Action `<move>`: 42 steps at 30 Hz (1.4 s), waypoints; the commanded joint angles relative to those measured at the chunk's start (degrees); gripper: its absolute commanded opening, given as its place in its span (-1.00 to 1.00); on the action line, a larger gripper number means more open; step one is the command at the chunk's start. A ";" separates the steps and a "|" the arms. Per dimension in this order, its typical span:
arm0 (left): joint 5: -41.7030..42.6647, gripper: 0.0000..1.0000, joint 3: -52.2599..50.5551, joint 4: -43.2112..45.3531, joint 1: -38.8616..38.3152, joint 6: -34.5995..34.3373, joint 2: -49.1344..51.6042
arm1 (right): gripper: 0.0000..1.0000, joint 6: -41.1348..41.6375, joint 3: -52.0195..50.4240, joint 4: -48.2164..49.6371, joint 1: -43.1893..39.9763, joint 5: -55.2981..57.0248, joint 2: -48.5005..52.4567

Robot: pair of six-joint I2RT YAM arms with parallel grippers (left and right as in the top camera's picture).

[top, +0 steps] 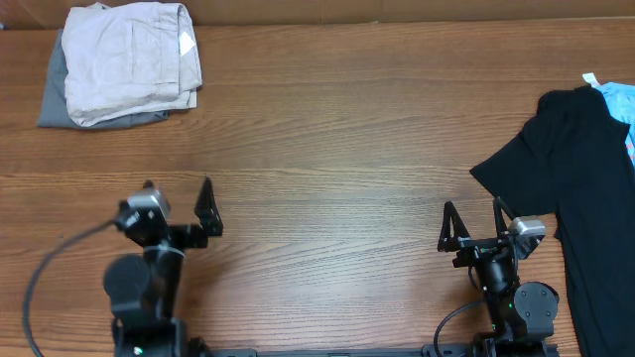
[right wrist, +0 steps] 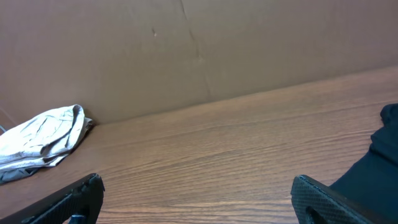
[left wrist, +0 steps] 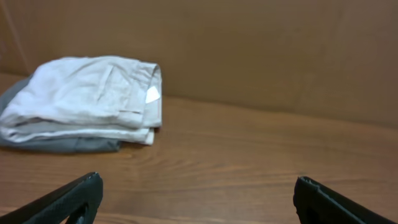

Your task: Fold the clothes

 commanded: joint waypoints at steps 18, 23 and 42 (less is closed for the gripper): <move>-3.52 1.00 -12.74 -7.45 0.26 1.16 -21.92 | 1.00 -0.22 -0.59 0.31 0.26 0.70 -0.57; -3.45 1.00 -12.74 -7.39 0.26 1.11 -21.88 | 1.00 -0.20 -0.59 0.31 0.26 0.70 -0.57; -3.43 1.00 -12.74 -7.39 0.26 1.14 -21.84 | 1.00 -0.22 -0.59 0.31 0.26 0.70 -0.57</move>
